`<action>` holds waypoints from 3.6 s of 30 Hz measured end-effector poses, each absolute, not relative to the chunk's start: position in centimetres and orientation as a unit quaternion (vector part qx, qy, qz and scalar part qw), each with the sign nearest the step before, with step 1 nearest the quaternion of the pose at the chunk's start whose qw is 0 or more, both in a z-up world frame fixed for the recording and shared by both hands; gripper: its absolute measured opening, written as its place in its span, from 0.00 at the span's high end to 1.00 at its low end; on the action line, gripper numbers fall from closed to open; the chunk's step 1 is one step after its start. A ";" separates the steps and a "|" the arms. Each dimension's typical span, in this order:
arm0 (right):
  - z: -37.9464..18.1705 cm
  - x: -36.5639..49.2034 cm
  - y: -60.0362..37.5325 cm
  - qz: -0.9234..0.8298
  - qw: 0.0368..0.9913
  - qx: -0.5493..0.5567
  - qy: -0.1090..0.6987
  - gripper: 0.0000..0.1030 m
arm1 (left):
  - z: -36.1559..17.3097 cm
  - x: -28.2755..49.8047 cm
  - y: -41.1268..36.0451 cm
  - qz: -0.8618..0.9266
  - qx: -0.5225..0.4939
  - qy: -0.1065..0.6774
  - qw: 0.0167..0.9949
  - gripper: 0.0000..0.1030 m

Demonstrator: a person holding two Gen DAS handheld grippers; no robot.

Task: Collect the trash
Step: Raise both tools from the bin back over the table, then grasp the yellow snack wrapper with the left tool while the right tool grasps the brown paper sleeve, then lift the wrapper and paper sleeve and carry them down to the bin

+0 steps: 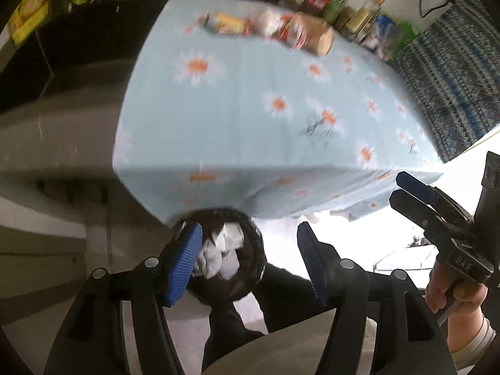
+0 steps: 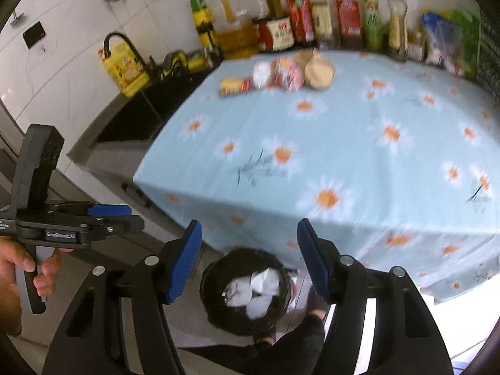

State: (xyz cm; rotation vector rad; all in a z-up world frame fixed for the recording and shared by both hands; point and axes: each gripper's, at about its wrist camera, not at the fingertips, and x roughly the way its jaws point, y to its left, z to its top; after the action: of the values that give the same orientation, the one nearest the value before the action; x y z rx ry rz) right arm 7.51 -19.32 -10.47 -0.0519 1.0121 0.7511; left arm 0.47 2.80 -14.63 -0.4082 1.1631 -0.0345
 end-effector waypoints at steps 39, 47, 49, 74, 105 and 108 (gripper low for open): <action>-11.6 35.5 -15.8 0.369 0.784 0.044 0.497 0.14 | -14.1 25.4 8.9 0.091 -0.142 0.548 0.820 0.17; -13.5 37.2 -14.3 0.373 0.770 0.043 0.516 0.20 | -16.6 27.8 9.0 0.102 -0.118 0.575 0.803 0.17; -13.8 37.4 -14.3 0.374 0.768 0.045 0.519 0.20 | -16.9 28.0 9.0 0.103 -0.114 0.578 0.802 0.17; -14.7 36.9 -13.8 0.375 0.762 0.037 0.527 0.56 | -17.1 28.6 9.1 0.094 -0.121 0.568 0.809 0.68; -10.8 31.9 -18.2 0.356 0.796 0.042 0.488 0.56 | -13.5 22.0 6.1 0.072 -0.129 0.523 0.840 0.86; -10.2 30.7 -18.9 0.352 0.801 0.044 0.483 0.56 | -13.1 21.1 5.6 0.066 -0.127 0.520 0.842 0.86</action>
State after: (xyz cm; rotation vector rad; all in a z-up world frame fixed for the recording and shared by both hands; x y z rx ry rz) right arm 30.65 -18.92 -10.16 0.0939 1.0356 0.7548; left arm 21.07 5.58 -13.13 -0.2685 1.0979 0.1391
